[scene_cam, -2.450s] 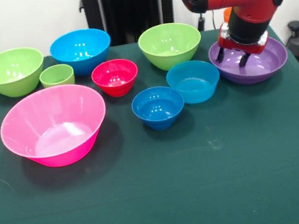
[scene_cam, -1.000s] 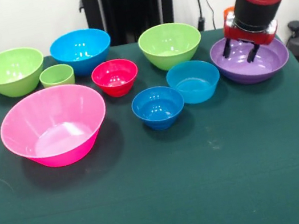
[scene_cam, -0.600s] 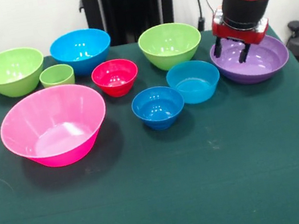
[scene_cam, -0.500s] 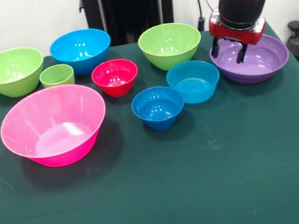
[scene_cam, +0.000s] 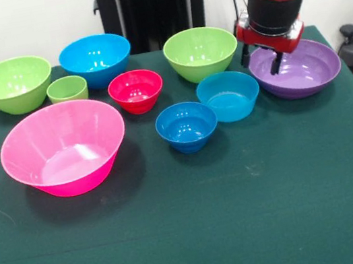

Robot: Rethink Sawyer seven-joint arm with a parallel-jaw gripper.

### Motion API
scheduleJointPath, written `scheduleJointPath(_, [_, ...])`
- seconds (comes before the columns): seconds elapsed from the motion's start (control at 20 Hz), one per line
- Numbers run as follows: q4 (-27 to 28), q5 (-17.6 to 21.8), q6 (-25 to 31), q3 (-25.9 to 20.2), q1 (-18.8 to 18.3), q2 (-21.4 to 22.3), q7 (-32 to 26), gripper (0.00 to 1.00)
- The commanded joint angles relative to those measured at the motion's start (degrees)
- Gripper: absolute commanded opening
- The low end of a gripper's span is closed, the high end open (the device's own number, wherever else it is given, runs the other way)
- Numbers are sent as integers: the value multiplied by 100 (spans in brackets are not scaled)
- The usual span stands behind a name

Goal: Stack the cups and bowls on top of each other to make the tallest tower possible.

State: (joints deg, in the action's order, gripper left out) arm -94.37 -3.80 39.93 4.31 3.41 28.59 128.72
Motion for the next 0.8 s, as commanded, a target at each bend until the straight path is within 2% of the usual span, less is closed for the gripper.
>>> scheduleJointPath(0.05, [-611, 336, 49, -464, -80, 11, -120, 100])
scheduleJointPath(0.6, [-920, 198, -28, -572, -100, 64, -21, 100])
scheduleJointPath(0.8, [-876, 196, -11, -590, -182, 28, -66, 100])
